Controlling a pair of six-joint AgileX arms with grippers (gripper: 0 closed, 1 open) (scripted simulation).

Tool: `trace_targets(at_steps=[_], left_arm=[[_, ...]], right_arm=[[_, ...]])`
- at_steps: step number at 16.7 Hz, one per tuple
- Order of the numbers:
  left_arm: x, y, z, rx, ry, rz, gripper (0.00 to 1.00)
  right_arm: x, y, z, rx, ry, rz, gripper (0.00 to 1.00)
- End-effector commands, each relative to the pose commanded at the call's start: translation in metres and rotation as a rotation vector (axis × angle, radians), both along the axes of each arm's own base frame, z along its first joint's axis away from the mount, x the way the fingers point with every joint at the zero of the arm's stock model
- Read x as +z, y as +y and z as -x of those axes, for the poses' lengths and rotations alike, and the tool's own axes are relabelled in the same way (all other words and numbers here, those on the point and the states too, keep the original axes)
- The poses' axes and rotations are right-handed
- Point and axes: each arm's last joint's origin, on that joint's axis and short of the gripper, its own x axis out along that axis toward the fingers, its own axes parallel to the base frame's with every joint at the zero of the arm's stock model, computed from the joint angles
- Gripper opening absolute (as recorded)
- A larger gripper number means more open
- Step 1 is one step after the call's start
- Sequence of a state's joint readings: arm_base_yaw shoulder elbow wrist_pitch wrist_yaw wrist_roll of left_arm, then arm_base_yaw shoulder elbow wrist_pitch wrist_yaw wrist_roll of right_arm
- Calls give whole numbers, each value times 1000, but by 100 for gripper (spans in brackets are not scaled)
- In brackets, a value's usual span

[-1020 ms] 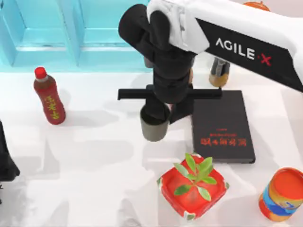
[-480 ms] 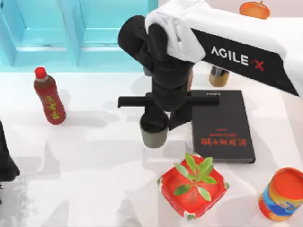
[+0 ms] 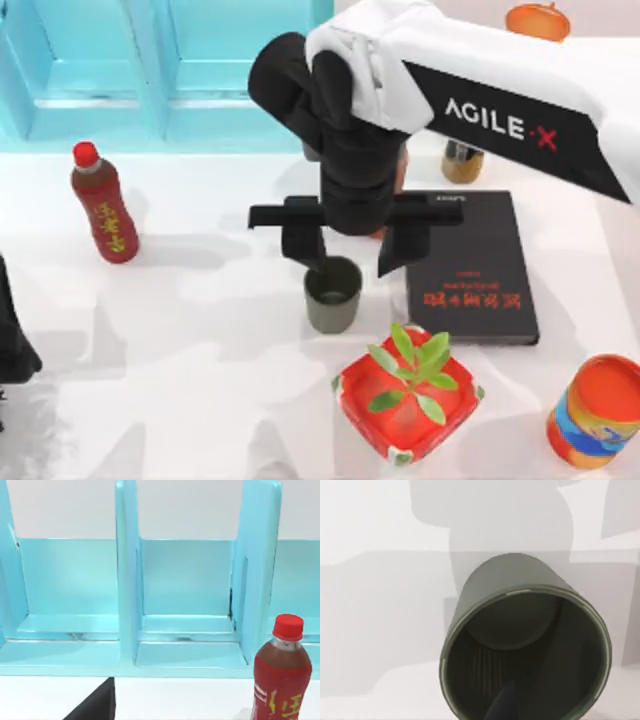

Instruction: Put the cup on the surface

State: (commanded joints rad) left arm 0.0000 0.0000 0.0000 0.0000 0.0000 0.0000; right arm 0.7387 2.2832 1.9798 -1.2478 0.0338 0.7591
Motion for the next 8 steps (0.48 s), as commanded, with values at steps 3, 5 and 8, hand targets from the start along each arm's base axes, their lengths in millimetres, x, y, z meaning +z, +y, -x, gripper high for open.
trace_targets(at_steps=[3,5,8], left_arm=[[0,0,0,0,0,0,100],[0,0,0,0,0,0,100],[0,0,0,0,0,0,100]], right_arm=[[0,0,0,0,0,0,100],[0,0,0,0,0,0,100],[0,0,0,0,0,0,100]])
